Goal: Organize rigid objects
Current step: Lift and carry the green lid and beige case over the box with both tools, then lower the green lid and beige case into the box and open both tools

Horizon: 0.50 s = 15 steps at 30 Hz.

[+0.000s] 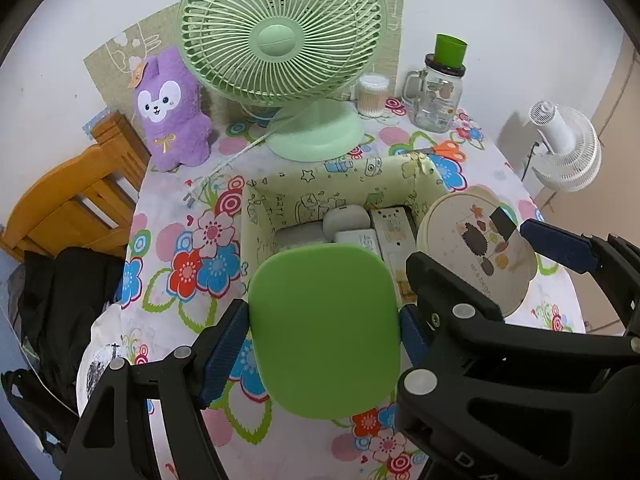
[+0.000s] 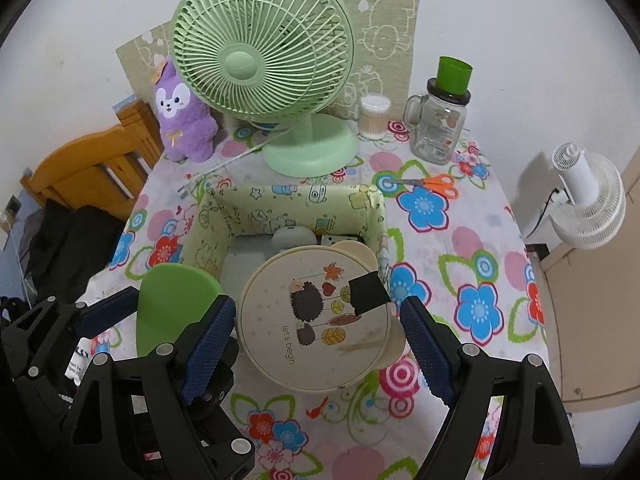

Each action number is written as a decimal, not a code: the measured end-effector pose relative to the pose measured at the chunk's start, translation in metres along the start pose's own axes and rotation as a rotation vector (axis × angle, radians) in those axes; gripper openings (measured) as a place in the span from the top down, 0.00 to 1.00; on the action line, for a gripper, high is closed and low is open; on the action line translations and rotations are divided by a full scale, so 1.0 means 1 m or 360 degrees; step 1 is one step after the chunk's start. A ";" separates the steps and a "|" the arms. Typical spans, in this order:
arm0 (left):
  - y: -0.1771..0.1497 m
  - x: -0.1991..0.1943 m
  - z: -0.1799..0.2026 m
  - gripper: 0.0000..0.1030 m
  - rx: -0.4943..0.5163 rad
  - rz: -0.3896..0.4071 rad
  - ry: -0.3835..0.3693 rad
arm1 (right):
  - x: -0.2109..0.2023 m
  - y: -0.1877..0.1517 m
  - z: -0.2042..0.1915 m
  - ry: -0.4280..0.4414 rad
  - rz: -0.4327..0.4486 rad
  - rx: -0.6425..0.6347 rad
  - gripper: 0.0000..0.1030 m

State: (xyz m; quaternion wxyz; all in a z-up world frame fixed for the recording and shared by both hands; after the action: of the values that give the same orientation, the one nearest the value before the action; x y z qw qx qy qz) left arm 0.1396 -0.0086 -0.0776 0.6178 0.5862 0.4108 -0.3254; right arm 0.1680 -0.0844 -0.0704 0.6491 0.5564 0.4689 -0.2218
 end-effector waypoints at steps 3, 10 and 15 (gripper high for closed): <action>0.006 0.004 -0.001 0.24 -0.0023 -0.0003 0.0014 | 0.005 0.006 0.001 0.0015 -0.0001 -0.0020 0.17; 0.018 0.016 -0.006 0.24 -0.0065 -0.0005 0.0046 | 0.020 0.022 0.003 0.0052 -0.0004 -0.0056 0.17; 0.025 0.029 -0.010 0.24 -0.0097 -0.0017 0.0057 | 0.034 0.029 0.004 0.0058 -0.0030 -0.0060 0.17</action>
State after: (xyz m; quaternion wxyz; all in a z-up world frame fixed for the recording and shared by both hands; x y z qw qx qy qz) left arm 0.1738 0.0060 -0.0914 0.6261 0.5706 0.4346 -0.3056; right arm 0.2082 -0.0720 -0.0845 0.6487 0.5435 0.4900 -0.2090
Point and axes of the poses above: each gripper's, at about its wrist camera, not at the fingertips, and x roughly the way its jaws point, z to its right, y to its top, the point moved 4 cm from there along x, roughly the way its jaws point, and after that the axes turned 4 degrees about -x, right-handed, at the moved point
